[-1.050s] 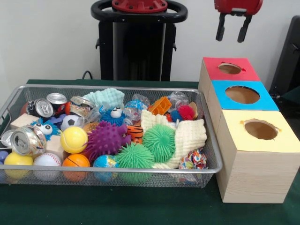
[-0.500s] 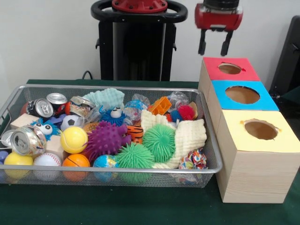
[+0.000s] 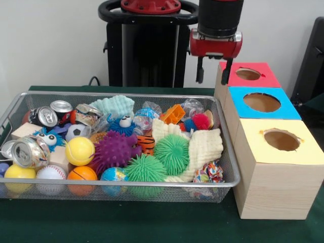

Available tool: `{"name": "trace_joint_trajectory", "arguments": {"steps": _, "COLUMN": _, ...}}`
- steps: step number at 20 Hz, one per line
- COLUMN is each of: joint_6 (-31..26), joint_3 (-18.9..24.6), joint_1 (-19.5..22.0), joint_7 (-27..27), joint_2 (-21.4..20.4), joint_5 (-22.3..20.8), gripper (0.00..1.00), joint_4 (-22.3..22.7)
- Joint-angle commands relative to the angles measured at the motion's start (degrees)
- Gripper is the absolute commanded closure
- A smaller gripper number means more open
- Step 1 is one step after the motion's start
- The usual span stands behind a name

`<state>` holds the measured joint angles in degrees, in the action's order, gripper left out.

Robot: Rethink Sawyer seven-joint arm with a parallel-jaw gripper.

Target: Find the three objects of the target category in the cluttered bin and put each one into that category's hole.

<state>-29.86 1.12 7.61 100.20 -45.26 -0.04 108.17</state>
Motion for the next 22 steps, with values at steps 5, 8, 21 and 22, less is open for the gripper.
{"name": "trace_joint_trajectory", "arguments": {"steps": 5, "joint_6": -7.7, "joint_3": 7.7, "joint_1": 4.6, "joint_7": -4.5, "joint_2": 7.5, "joint_5": -3.6, "gripper": 0.0, "joint_4": -13.9}}
{"name": "trace_joint_trajectory", "arguments": {"steps": 8, "joint_6": -9.3, "joint_3": 7.9, "joint_1": 4.4, "joint_7": -4.0, "joint_2": 10.6, "joint_5": -4.1, "gripper": 0.0, "joint_4": -19.5}}
{"name": "trace_joint_trajectory", "arguments": {"steps": 21, "joint_6": -1.9, "joint_3": 9.6, "joint_1": 6.4, "joint_7": -2.6, "joint_2": 14.9, "joint_5": -4.9, "gripper": 0.0, "joint_4": -18.7}}
{"name": "trace_joint_trajectory", "arguments": {"steps": 22, "joint_6": -0.2, "joint_3": 10.0, "joint_1": 7.2, "joint_7": -2.4, "joint_2": 13.8, "joint_5": -5.2, "gripper": 0.0, "joint_4": -15.5}}
